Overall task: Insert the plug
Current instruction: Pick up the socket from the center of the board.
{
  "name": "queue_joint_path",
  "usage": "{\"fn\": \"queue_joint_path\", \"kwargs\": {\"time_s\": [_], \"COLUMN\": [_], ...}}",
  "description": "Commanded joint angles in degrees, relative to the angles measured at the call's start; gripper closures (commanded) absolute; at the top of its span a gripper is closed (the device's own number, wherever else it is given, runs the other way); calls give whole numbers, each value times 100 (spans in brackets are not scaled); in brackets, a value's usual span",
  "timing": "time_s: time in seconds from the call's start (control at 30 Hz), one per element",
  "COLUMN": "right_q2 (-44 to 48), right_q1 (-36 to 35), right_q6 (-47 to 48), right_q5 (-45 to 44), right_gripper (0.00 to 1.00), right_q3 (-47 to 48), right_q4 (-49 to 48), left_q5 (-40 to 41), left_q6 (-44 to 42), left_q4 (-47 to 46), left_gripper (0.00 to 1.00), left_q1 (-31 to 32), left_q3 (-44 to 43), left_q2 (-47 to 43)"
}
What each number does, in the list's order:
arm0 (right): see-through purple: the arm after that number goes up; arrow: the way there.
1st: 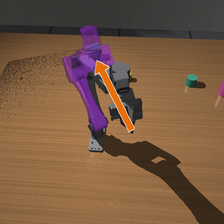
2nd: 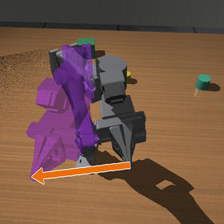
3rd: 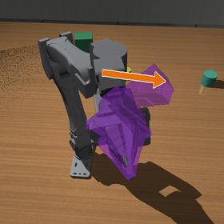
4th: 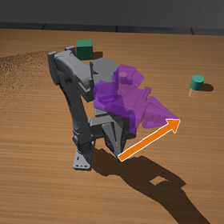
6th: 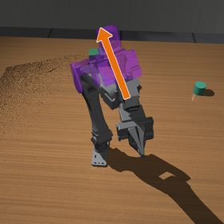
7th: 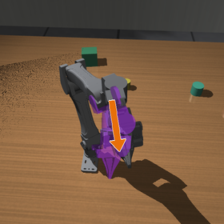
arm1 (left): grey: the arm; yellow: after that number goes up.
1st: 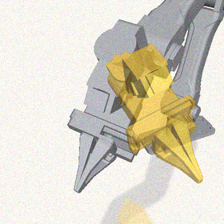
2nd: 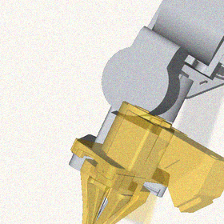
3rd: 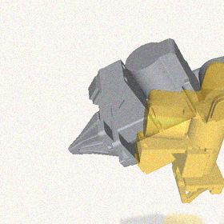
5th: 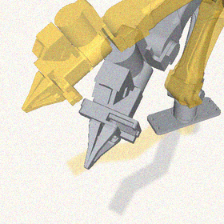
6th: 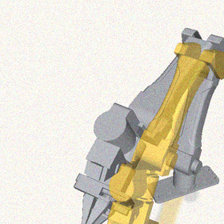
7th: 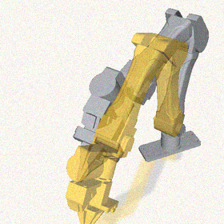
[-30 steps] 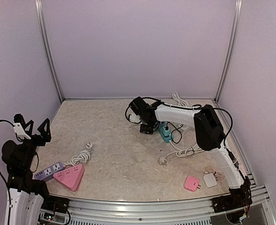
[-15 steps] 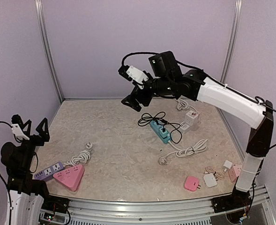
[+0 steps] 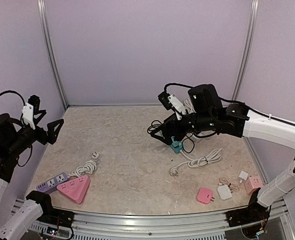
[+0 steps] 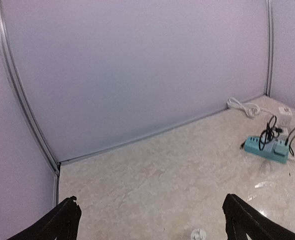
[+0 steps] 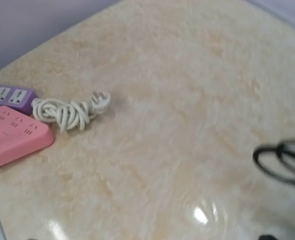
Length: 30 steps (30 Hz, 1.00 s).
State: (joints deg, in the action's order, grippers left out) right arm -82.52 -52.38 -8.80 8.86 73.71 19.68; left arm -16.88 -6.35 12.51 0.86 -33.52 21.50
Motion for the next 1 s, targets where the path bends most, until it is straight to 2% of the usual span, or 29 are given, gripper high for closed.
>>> {"fn": "queue_joint_path", "kwargs": {"time_s": [0.0, 0.07, 0.1, 0.13, 0.2, 0.3, 0.6, 0.83, 0.97], "right_q2": [471, 549, 586, 619, 650, 635, 686, 794, 796], "right_q1": [-79, -210, -289, -371, -550, -796, -1151, -1181, -1178], "right_q6": [-698, -733, -726, -710, -672, -567, -438, -431, -441], "right_q5": [-55, -144, -182, -214, -279, -360, -661, -675, -658], "right_gripper": [7, 7, 7, 7, 7, 7, 6, 6, 6], "right_q3": [-398, -503, -565, -622, -734, -773, -940, -1047, -1095], "right_q4": [-419, -415, -411, -421, -440, -331, -213, -233, -313], "left_q5": [408, 903, 1187, 1501, 2322, 2915, 3474, 3695, 3453], "left_q6": [-2593, -3309, -3548, -3680, -3631, -3892, -4244, -4601, -4715], "left_q4": [3910, 5418, 6034, 6465, 6675, 6454, 5093, 4192, 3827], "left_gripper": [1, 2, 3, 3, 2, 1, 1, 2, 6], "left_q1": [726, 871, 917, 923, 890, 820, 950, 412, 328], "left_q3": [-1850, -2731, -2902, -3032, -2859, -2308, -472, -129, -25], "left_q2": [1803, 2836, 3201, 3641, 4243, 4499, 4717, 5137, 5250]}}
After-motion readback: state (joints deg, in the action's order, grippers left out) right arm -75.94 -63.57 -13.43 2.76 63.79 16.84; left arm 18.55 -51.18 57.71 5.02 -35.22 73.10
